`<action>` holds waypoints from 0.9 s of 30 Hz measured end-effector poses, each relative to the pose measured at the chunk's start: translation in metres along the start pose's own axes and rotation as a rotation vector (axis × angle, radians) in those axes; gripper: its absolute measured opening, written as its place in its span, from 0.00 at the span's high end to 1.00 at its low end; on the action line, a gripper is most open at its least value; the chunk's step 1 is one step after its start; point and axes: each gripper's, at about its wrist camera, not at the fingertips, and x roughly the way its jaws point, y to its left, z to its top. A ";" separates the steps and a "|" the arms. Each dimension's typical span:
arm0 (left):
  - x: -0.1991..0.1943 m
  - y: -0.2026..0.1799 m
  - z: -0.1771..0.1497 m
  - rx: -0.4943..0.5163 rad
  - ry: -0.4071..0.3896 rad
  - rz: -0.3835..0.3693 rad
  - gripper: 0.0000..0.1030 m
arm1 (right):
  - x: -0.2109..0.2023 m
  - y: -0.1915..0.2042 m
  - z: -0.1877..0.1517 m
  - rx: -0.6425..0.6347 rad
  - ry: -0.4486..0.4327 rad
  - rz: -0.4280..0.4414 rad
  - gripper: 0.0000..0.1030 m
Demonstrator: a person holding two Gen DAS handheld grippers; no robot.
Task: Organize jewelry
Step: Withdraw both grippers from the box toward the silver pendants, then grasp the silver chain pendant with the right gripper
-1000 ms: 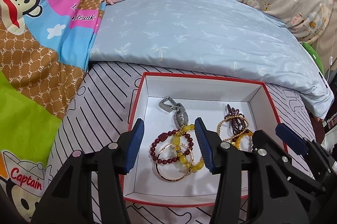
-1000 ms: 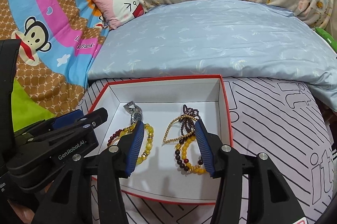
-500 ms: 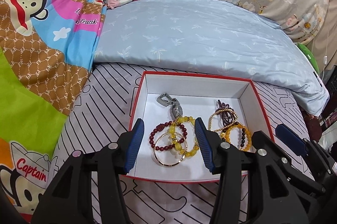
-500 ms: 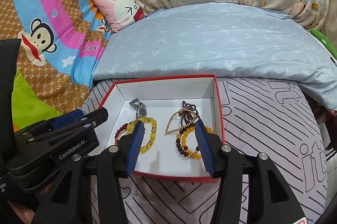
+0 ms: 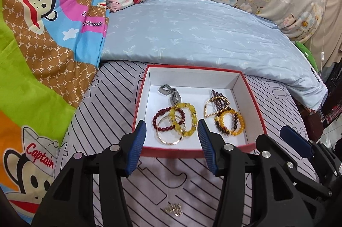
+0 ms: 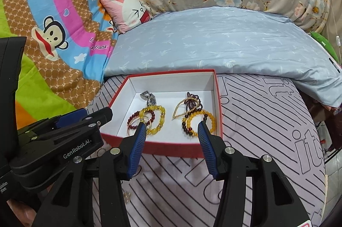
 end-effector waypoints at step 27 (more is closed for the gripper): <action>-0.012 0.030 -0.137 -0.027 0.178 0.014 0.45 | -0.006 -0.008 -0.160 -0.013 0.234 -0.024 0.59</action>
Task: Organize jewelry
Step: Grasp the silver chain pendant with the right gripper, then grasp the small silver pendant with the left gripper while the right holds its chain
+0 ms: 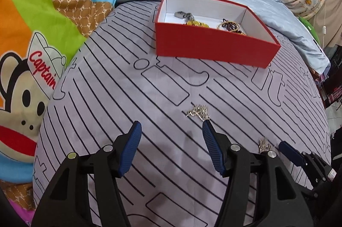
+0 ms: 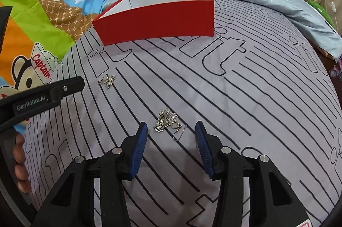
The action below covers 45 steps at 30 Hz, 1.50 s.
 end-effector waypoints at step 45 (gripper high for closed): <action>0.042 -0.023 0.010 0.010 0.000 -0.048 0.76 | 0.003 -0.013 0.007 0.066 -0.009 0.043 0.76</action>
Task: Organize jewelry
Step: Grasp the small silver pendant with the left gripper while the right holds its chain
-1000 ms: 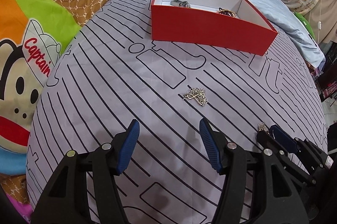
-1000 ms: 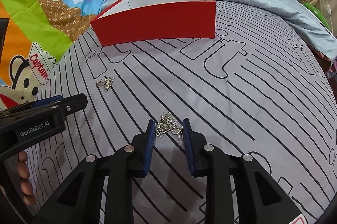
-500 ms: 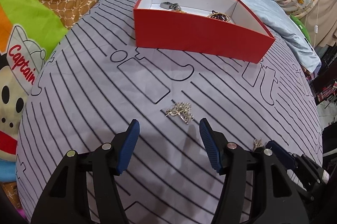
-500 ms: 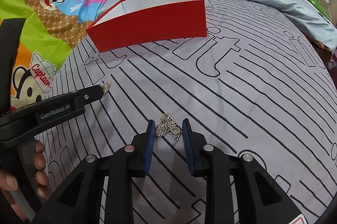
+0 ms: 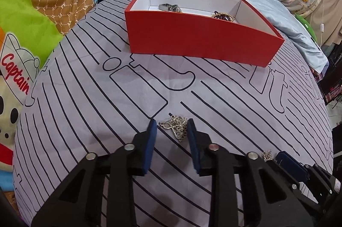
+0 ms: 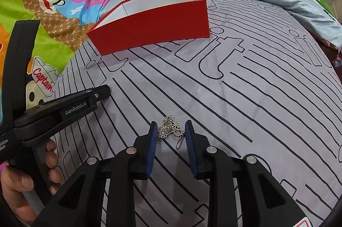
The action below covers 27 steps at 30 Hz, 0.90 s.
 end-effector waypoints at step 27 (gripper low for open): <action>-0.025 0.001 -0.011 0.006 -0.007 -0.071 0.91 | 0.004 0.014 0.005 -0.041 0.009 0.009 0.79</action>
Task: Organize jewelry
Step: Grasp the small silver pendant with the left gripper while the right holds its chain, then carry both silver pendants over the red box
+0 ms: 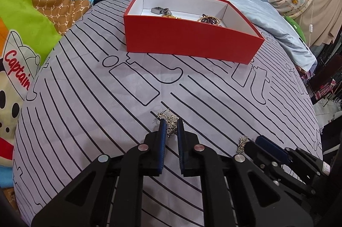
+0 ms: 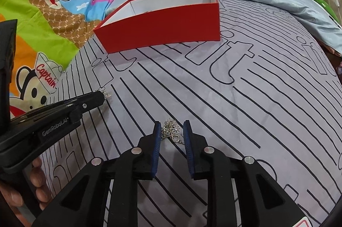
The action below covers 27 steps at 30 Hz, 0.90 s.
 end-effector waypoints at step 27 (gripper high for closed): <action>-0.022 -0.003 0.001 -0.006 -0.020 -0.035 0.91 | -0.031 -0.002 0.013 0.027 -0.082 0.038 0.97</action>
